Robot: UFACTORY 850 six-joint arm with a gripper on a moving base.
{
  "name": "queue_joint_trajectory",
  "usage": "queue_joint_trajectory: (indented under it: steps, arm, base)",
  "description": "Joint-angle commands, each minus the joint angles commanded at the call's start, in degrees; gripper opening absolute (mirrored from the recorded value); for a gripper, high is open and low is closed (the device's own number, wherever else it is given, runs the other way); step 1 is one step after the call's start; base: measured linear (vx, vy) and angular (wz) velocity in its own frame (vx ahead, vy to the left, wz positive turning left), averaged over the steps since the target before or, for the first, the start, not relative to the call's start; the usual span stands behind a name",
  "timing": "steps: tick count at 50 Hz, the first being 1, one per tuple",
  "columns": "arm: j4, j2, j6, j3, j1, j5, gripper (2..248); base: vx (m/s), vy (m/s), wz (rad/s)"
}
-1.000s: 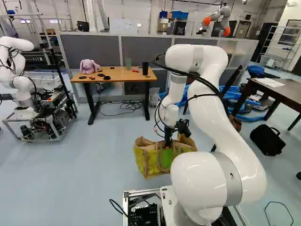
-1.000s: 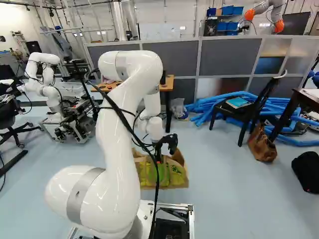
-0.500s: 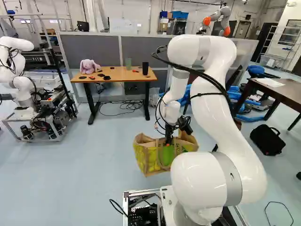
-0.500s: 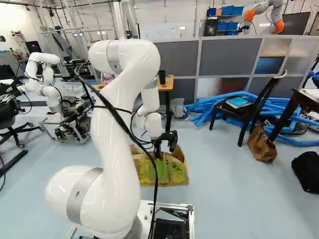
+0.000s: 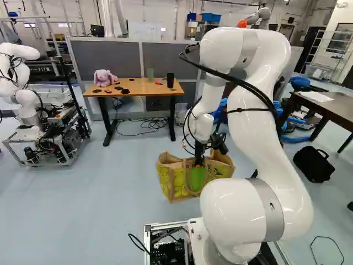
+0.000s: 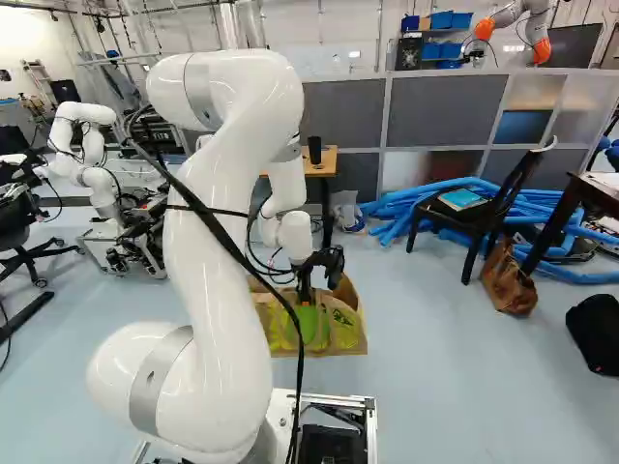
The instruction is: Pick up the bag on the ground and place it on the table
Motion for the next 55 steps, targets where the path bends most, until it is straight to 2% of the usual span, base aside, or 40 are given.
queue_joint_trajectory:
  steps: [26,55]
  arm:
    - [0.0,6.8,0.0,3.5,0.1,0.0,23]
    - [0.0,13.4,0.0,5.2,0.3,0.0,23]
  base:
    - [0.0,0.0,0.0]
    - [0.0,0.0,0.0]
